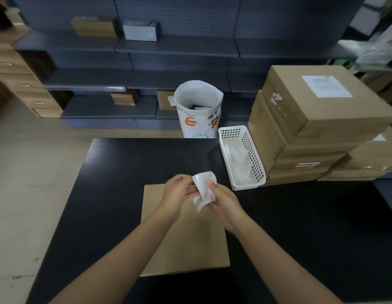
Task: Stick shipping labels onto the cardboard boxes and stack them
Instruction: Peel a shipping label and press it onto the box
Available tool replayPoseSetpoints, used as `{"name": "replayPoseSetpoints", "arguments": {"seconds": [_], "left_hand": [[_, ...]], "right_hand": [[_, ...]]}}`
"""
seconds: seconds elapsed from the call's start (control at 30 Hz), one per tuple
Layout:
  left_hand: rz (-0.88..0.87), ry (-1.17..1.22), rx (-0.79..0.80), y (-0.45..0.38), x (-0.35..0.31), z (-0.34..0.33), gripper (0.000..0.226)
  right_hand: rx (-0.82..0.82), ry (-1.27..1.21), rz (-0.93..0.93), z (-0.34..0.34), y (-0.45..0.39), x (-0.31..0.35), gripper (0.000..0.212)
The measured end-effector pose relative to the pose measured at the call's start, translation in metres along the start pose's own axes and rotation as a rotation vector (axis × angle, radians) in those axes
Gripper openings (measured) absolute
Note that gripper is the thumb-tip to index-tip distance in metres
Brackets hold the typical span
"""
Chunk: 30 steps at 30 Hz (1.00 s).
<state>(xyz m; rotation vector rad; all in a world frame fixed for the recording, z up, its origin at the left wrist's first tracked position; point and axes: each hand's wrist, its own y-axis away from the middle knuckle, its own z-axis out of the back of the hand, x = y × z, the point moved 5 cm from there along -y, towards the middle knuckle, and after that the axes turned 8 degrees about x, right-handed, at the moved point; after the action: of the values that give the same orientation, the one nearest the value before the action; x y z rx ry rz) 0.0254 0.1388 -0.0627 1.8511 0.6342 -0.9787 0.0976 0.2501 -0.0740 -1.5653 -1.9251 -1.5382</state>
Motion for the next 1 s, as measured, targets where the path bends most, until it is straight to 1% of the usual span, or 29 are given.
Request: {"name": "replayPoseSetpoints", "arguments": {"seconds": [0.07, 0.13, 0.2, 0.27, 0.3, 0.37, 0.47, 0.53, 0.63, 0.67, 0.73, 0.8, 0.87, 0.97, 1.0], "left_hand": [[-0.008, -0.013, -0.031, -0.005, 0.000, -0.012, 0.015], [-0.009, 0.022, -0.109, -0.012, 0.001, -0.020, 0.009], [-0.005, 0.071, -0.189, -0.018, 0.002, -0.028, 0.008], [-0.019, 0.099, -0.241, -0.023, 0.001, -0.040, 0.009], [-0.027, 0.112, -0.270, -0.024, 0.001, -0.046, 0.010], [-0.048, 0.161, -0.336, -0.026, -0.001, -0.055, 0.011], [-0.114, 0.236, -0.412, -0.027, -0.005, -0.065, 0.013], [-0.157, 0.262, -0.479, -0.026, -0.009, -0.067, 0.019], [-0.210, 0.299, -0.581, -0.024, -0.017, -0.064, 0.021], [-0.212, 0.311, -0.614, -0.024, -0.019, -0.062, 0.018], [-0.201, 0.317, -0.661, -0.025, -0.021, -0.061, 0.011], [-0.193, 0.277, -0.660, -0.027, -0.020, -0.064, 0.014], [-0.186, 0.223, -0.629, -0.032, -0.012, -0.069, 0.012], [-0.160, 0.192, -0.589, -0.037, 0.000, -0.078, 0.011], [-0.154, 0.180, -0.577, -0.038, 0.002, -0.080, 0.012]], "right_hand": [[-0.031, 0.010, -0.015, 0.012, -0.003, 0.005, 0.020], [-0.062, -0.039, -0.022, 0.032, -0.008, 0.013, 0.014], [-0.058, -0.094, -0.032, 0.054, -0.012, 0.022, 0.009], [-0.061, -0.096, -0.051, 0.079, -0.017, 0.032, 0.006], [-0.072, -0.080, -0.062, 0.092, -0.020, 0.036, 0.007], [-0.108, -0.023, -0.091, 0.119, -0.028, 0.043, 0.018], [-0.159, 0.120, -0.108, 0.150, -0.040, 0.053, 0.029], [-0.193, 0.257, -0.069, 0.165, -0.049, 0.063, 0.030], [-0.211, 0.371, 0.012, 0.173, -0.062, 0.078, 0.027], [-0.225, 0.409, 0.030, 0.175, -0.068, 0.082, 0.028], [-0.242, 0.499, 0.054, 0.175, -0.078, 0.088, 0.039], [-0.197, 0.615, 0.086, 0.167, -0.086, 0.093, 0.053], [-0.155, 0.754, 0.154, 0.153, -0.093, 0.099, 0.060], [-0.211, 0.905, 0.279, 0.140, -0.108, 0.115, 0.064], [-0.221, 0.941, 0.291, 0.137, -0.116, 0.119, 0.066]]}}
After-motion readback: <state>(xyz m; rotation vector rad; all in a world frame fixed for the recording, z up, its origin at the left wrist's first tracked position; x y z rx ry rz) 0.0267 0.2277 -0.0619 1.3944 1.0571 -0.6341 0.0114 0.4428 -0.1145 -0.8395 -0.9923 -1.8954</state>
